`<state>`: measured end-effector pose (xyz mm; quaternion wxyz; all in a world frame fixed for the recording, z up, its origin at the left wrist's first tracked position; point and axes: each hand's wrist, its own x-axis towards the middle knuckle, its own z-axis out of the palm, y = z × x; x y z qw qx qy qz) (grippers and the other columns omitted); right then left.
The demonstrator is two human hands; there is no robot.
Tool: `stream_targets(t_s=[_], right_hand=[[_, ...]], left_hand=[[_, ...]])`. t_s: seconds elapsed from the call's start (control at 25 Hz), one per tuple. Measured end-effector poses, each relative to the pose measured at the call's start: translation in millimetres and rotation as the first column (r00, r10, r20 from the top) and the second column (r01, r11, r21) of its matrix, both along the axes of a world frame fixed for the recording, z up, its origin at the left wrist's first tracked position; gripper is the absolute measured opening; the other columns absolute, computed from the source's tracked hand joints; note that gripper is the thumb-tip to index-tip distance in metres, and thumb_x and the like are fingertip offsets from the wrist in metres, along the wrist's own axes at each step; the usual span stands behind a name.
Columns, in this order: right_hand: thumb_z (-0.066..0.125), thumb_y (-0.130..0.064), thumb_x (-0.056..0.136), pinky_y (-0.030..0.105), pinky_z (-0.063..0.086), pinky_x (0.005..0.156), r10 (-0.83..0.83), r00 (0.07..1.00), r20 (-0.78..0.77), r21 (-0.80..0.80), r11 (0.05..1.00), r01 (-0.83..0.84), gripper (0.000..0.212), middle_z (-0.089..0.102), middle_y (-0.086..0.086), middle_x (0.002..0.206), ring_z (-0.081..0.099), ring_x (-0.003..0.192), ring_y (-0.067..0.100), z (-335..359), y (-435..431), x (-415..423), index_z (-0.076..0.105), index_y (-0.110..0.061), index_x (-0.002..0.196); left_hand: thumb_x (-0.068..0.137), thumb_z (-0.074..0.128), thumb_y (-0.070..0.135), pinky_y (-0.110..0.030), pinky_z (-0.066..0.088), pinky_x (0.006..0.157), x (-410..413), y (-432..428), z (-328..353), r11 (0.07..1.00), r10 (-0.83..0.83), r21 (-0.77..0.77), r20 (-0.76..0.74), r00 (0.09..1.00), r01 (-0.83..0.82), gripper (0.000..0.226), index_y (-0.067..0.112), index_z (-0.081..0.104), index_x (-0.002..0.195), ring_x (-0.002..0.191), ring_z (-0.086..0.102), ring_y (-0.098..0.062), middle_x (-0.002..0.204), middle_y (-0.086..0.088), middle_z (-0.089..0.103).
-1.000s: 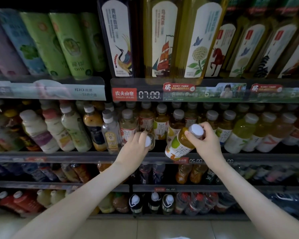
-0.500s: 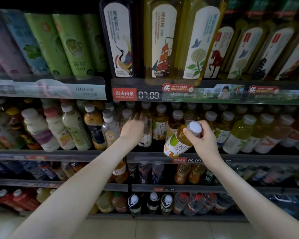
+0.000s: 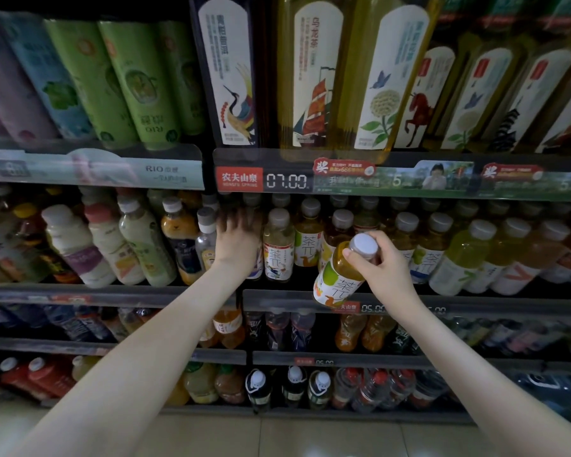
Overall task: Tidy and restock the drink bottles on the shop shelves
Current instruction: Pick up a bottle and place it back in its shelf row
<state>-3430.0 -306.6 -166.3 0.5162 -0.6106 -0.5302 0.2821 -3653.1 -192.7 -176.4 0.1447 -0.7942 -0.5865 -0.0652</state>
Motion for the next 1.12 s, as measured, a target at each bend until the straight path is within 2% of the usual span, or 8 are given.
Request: stream_targets(t_s=[0.08,0.28,0.48,0.56,0.72,0.88,1.0,1.12], right_hand=[[0.069,-0.021,0.086,0.008,0.044,0.066,0.027,1.0,0.002,-0.016,1.0,-0.027,0.02,0.063,-0.008,0.096,0.057,0.086,0.002,-1.8,6.4,-8.2,0.058,-0.019,0.102],[0.069,-0.022,0.086,0.016,0.045,0.069,0.037,0.999,-0.018,-0.02,0.999,-0.038,0.015,0.063,-0.008,0.095,0.058,0.087,0.004,-6.4,15.9,-20.4,0.058,-0.025,0.096],[0.069,-0.02,0.086,0.022,0.047,0.073,-0.02,0.999,-0.037,-0.018,1.0,0.019,0.016,0.063,-0.008,0.094,0.058,0.089,0.007,-10.7,19.6,-23.2,0.057,-0.027,0.095],[0.069,-0.02,0.086,0.021,0.047,0.073,-0.042,0.998,-0.054,-0.024,0.999,0.041,0.017,0.062,-0.008,0.095,0.058,0.089,0.007,-13.0,19.4,-22.4,0.057,-0.023,0.098],[0.069,-0.02,0.086,0.009,0.044,0.066,-0.043,0.998,-0.045,-0.034,0.999,0.041,0.02,0.061,-0.011,0.093,0.056,0.084,-0.001,-11.6,17.9,-15.1,0.058,-0.018,0.103],[0.069,-0.022,0.086,0.009,0.043,0.067,0.013,0.999,-0.033,-0.032,0.999,-0.015,0.022,0.061,-0.011,0.095,0.056,0.085,-0.002,-6.0,20.7,-7.0,0.058,-0.018,0.105],[0.069,-0.022,0.086,0.013,0.044,0.071,0.018,0.999,-0.031,-0.015,1.0,-0.018,0.024,0.062,-0.005,0.098,0.057,0.089,0.004,-6.3,17.7,4.9,0.058,-0.018,0.106],[0.07,-0.019,0.085,0.01,0.044,0.067,-0.003,1.0,-0.005,0.017,1.0,0.003,0.018,0.062,-0.006,0.092,0.056,0.081,-0.003,-5.9,9.9,24.6,0.058,-0.021,0.098]], left_hand=[[0.087,0.049,0.002,-0.044,0.028,0.11,-3.8,1.4,4.0,0.999,0.021,-0.041,0.03,0.999,-0.02,0.067,0.005,0.018,0.147,0.132,0.027,-0.041,0.146,-0.021,0.024],[0.083,0.05,-0.003,-0.039,0.035,0.099,-32.2,0.3,18.4,0.995,-0.096,-0.02,-0.039,0.995,0.096,0.054,0.009,0.042,0.135,0.122,0.034,-0.038,0.135,-0.021,0.034],[0.075,0.074,0.007,-0.045,0.049,0.076,-52.4,-13.4,4.7,0.98,-0.191,-0.025,0.113,0.975,0.195,0.034,-0.006,0.061,0.104,0.094,0.056,-0.042,0.098,-0.026,0.06],[0.077,0.073,0.008,-0.042,0.047,0.081,-41.7,-11.0,5.5,0.988,-0.149,-0.022,0.128,0.981,0.153,0.036,-0.004,0.061,0.108,0.098,0.055,-0.04,0.102,-0.025,0.061],[0.092,0.048,0.007,-0.033,0.031,0.102,-16.0,5.1,13.0,0.999,-0.01,-0.032,0.115,0.993,0.014,0.041,0.004,0.046,0.133,0.124,0.037,-0.033,0.133,-0.018,0.045],[0.095,0.042,0.002,-0.031,0.026,0.105,-10.7,15.0,14.6,0.985,0.117,-0.145,0.186,0.976,-0.091,0.045,0.007,0.039,0.14,0.132,0.032,-0.029,0.144,-0.014,0.036],[0.083,0.052,-0.002,-0.048,0.031,0.106,-1.8,0.6,-8.7,0.999,-0.022,0.053,0.268,0.963,0.008,0.056,0.001,0.041,0.138,0.13,0.035,-0.042,0.142,-0.025,0.038],[0.074,0.061,-0.001,-0.056,0.039,0.101,32.2,-18.3,-18.5,0.971,-0.24,0.089,0.355,0.903,0.223,0.058,0.002,0.05,0.13,0.125,0.041,-0.046,0.134,-0.026,0.046]])
